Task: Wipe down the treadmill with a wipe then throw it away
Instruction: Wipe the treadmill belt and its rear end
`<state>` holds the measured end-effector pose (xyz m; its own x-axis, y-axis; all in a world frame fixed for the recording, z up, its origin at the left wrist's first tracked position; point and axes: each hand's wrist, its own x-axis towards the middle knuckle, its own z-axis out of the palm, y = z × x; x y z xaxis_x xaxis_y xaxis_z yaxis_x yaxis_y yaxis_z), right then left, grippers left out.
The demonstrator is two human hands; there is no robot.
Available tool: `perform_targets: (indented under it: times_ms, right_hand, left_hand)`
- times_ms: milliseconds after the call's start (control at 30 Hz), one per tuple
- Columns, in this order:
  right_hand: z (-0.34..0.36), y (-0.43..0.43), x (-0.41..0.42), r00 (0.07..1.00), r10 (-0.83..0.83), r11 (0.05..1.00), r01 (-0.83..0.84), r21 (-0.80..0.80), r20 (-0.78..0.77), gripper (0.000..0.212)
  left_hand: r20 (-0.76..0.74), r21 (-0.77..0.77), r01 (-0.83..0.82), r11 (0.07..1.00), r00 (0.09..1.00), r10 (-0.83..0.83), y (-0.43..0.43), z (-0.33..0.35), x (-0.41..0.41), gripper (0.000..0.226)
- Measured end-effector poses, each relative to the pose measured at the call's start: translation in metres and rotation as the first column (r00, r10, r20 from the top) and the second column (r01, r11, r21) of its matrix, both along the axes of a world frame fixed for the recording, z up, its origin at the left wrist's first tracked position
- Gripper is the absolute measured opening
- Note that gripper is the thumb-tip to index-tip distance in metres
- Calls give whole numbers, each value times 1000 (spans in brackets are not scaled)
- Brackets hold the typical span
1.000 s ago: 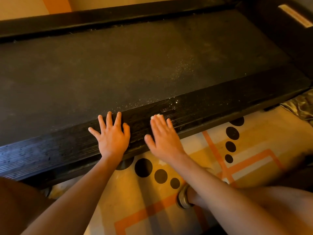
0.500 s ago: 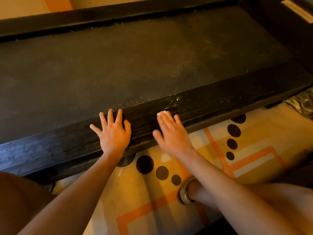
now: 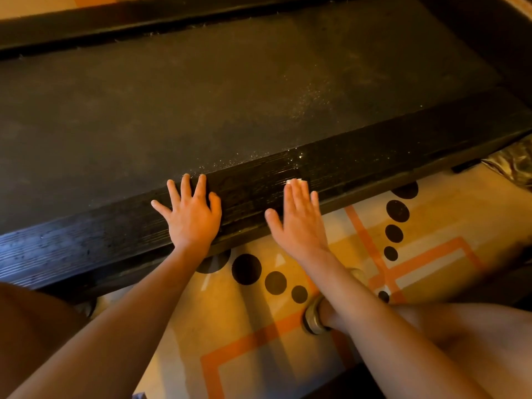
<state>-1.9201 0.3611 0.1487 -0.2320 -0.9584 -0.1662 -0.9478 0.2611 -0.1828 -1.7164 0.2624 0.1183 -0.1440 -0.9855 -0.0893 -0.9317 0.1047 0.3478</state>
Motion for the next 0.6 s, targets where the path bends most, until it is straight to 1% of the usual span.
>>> perform_targets:
  times_ms: [100, 167, 233, 333, 400, 500, 567, 600]
  right_hand:
    - [-5, 15, 36, 987, 145, 989, -145, -6, 64, 76]
    - [-5, 12, 29, 979, 190, 982, -189, -26, 68, 73]
    - [-3, -2, 11, 984, 174, 985, -174, -22, 34, 71]
    - [2, -32, -7, 994, 103, 995, -103, 18, -26, 73]
    - [5, -48, 4, 992, 125, 992, -125, 35, -17, 74]
    - [5, -57, 27, 975, 224, 973, -224, 48, -1, 76]
    - [6, -65, 21, 978, 205, 978, -204, 40, -21, 75]
    - [7, -71, 13, 987, 158, 986, -157, 48, -32, 75]
  left_hand:
    - [-7, -8, -1, 1000, 1000, 1, -1, -1, 0, 55]
    - [-9, -12, -2, 1000, 1000, 2, -1, -2, 0, 55]
    - [-6, -13, -3, 1000, 1000, 3, -2, -2, 0, 55]
    - [-12, -10, 0, 1000, 1000, 0, -3, -2, -1, 56]
    - [-10, -11, -8, 1000, 1000, 8, -3, -1, -1, 56]
    - [-12, -15, -17, 1000, 1000, 16, -1, -1, 0, 56]
    - [-6, -11, -12, 1000, 1000, 12, -1, -1, 0, 56]
    - [-5, -8, -10, 1000, 1000, 10, -1, -2, 1, 56]
